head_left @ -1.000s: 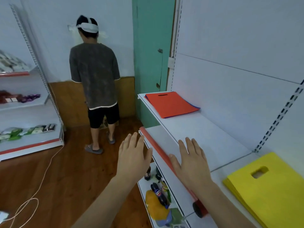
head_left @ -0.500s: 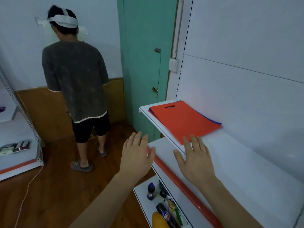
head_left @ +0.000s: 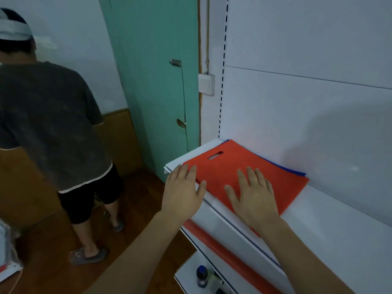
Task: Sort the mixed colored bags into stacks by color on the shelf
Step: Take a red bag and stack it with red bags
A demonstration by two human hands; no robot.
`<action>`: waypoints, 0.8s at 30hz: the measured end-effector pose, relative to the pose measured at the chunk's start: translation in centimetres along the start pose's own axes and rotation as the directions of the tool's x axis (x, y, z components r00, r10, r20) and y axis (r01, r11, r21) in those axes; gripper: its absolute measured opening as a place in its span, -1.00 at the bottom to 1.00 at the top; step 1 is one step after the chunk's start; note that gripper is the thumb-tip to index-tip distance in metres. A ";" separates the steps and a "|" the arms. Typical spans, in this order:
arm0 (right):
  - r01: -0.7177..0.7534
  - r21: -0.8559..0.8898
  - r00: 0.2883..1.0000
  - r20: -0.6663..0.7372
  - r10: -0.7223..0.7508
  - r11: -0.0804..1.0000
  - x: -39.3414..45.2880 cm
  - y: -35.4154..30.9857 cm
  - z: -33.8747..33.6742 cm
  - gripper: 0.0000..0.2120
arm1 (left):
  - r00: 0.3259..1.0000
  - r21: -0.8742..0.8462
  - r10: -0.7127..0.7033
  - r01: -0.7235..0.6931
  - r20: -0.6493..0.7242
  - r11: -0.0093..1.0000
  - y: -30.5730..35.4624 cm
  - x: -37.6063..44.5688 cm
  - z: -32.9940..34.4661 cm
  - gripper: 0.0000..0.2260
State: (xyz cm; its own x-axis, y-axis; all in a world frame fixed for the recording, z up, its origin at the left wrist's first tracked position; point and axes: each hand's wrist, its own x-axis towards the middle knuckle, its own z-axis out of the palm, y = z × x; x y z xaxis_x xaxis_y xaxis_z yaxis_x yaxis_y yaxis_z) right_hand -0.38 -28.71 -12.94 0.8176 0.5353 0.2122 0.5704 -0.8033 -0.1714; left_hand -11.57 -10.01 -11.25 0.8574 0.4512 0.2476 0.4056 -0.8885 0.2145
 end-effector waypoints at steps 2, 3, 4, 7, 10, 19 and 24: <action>-0.037 -0.034 0.999 0.031 0.038 0.999 0.3 0.0 0.3 -0.17 | 0.999 -0.007 0.039 -0.038 0.022 0.999 -0.2 1.8 0.7 -0.40; -0.055 -0.055 0.997 0.046 0.058 0.997 0.6 0.0 0.6 -0.17 | 0.998 -0.006 0.059 -0.059 0.033 0.998 -0.4 2.9 1.1 -0.40; -0.077 -0.079 0.994 0.066 0.083 0.994 0.9 0.1 0.7 -0.18 | 0.996 -0.005 0.078 -0.077 0.048 0.997 -0.6 4.0 1.5 -0.39; -0.144 -0.138 0.979 0.124 0.161 0.980 1.3 0.6 0.8 -0.22 | 0.985 0.000 0.144 -0.145 0.091 0.989 -1.3 7.1 2.7 -0.34; -0.202 -0.162 0.961 0.156 0.227 0.966 1.4 0.5 0.8 -0.26 | 0.957 -0.012 0.252 -0.253 0.142 0.967 -1.9 9.5 3.8 -0.30; -0.522 -0.261 0.840 0.009 0.543 0.812 -0.8 -2.9 0.7 -0.39 | 0.877 -0.002 0.447 -0.453 0.175 0.891 -1.6 10.0 6.0 -0.37; -0.607 -0.296 0.788 -0.100 0.608 0.738 -1.8 -3.6 0.5 -0.56 | 0.776 -0.167 0.630 -0.619 0.018 0.767 -1.1 9.6 6.3 -0.65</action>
State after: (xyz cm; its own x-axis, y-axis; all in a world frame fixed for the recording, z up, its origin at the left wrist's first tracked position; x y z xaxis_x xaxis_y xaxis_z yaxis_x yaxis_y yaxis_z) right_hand -3.86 -26.64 -13.18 0.9828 -0.0926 0.1596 -0.0985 -0.9947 0.0293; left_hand -1.85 -5.21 -15.05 0.9269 -0.2116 0.3099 -0.2729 -0.9470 0.1694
